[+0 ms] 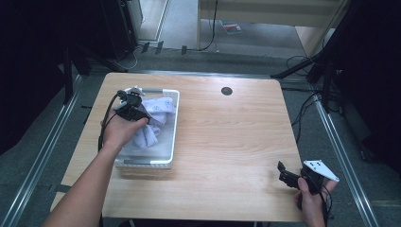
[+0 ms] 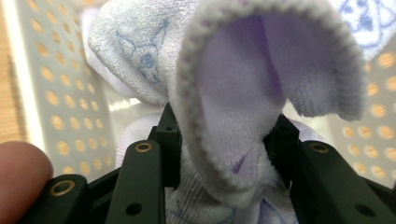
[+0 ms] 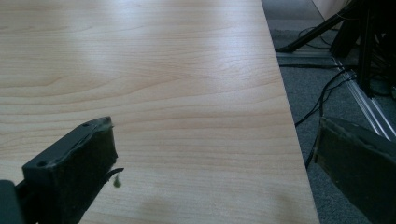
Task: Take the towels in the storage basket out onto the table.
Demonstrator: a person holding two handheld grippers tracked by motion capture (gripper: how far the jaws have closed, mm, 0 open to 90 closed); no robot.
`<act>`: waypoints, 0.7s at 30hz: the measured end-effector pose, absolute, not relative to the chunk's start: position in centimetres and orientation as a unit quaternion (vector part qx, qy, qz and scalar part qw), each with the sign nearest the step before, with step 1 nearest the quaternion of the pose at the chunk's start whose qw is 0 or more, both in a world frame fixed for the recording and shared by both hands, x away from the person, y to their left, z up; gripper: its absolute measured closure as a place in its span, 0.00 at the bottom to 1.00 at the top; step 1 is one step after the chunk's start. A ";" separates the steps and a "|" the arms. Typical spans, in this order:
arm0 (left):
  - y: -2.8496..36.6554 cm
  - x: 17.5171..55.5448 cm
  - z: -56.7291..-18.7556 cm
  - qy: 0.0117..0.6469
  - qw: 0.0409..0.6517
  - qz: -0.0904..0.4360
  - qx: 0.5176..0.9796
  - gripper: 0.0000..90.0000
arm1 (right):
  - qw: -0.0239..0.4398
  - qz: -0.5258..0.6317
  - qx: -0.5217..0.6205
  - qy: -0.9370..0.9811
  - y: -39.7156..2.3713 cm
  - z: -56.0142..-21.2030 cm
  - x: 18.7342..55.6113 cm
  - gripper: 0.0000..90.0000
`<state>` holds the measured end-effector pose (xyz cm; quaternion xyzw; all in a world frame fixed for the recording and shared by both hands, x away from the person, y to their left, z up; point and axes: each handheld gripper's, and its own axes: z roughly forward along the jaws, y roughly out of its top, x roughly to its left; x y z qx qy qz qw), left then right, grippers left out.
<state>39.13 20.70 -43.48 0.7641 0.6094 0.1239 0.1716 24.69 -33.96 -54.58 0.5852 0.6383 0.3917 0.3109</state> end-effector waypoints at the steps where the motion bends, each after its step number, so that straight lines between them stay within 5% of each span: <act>1: 20.7 39.1 -43.1 0.608 0.173 0.125 0.765 0.66 | 0.311 0.392 0.585 0.638 -34.0 -54.6 24.7 0.00; 21: 21.9 38.6 -37.6 0.600 0.207 0.158 0.757 0.66 | 0.312 0.391 0.587 0.637 -34.0 -54.6 24.7 0.00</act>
